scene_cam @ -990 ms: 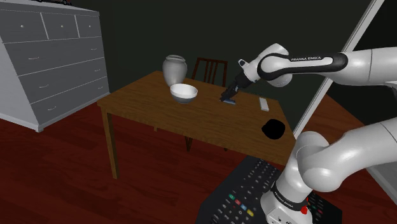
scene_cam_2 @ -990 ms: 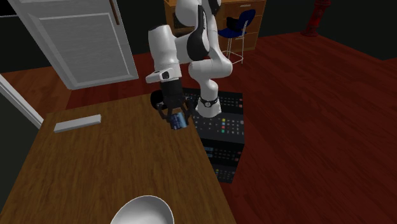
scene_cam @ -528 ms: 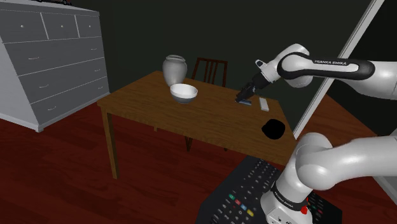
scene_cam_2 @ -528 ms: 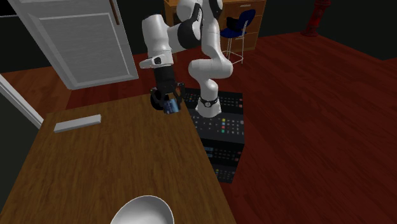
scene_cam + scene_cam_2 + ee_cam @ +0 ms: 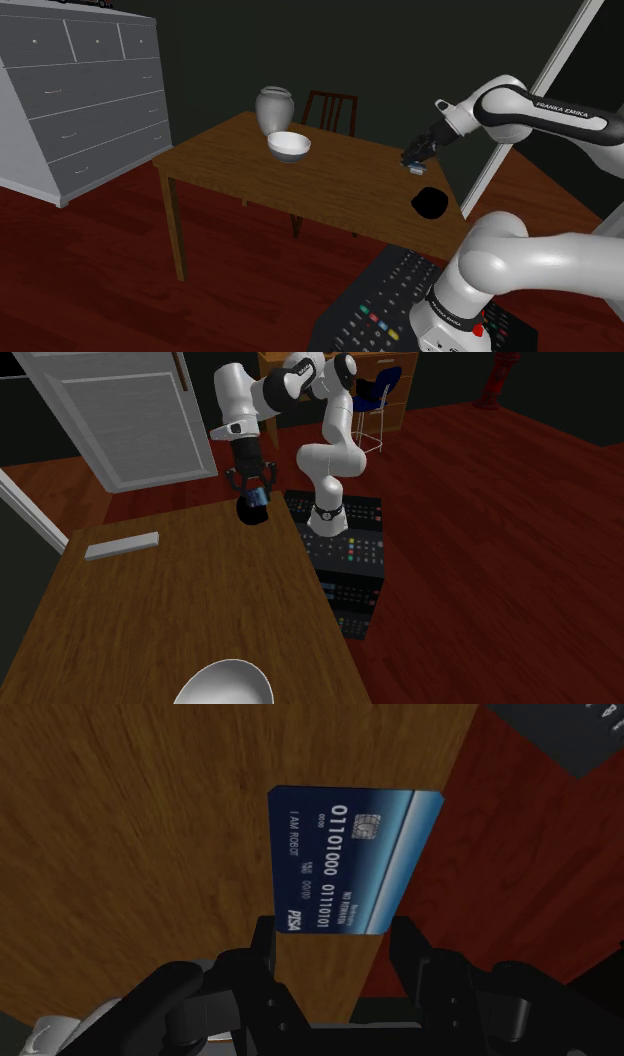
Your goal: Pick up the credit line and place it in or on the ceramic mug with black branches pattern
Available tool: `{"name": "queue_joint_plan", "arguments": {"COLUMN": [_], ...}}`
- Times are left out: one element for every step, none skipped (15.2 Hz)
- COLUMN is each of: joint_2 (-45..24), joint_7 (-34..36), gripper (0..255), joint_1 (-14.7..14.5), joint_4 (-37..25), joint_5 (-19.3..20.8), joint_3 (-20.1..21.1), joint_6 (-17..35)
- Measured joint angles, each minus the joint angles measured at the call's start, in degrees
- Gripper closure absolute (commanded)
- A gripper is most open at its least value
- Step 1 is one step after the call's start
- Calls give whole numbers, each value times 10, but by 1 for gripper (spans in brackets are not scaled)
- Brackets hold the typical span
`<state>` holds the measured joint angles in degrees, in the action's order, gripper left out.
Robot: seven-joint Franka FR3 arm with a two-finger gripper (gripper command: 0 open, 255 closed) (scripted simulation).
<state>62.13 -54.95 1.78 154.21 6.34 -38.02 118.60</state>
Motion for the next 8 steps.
{"name": "queue_joint_plan", "arguments": {"joint_2": [15,23,32,38,44,49,50,52], "joint_7": [-9,-18,-28,-40,-53,-63,-73,-77], "gripper": [255,255,255,255,255,255,255,255], "joint_1": [14,23,34,43,54,61,65,69], "joint_4": [-3,-8,-10,-18,-21,-33,-37,-36], "joint_5": [6,11,17,24,32,36,42,46], "joint_3": [-4,-12,-19,-30,-41,-48,-58,-62], "joint_6": [-21,-37,-51,-67,-80,-98,-105,-107]}}
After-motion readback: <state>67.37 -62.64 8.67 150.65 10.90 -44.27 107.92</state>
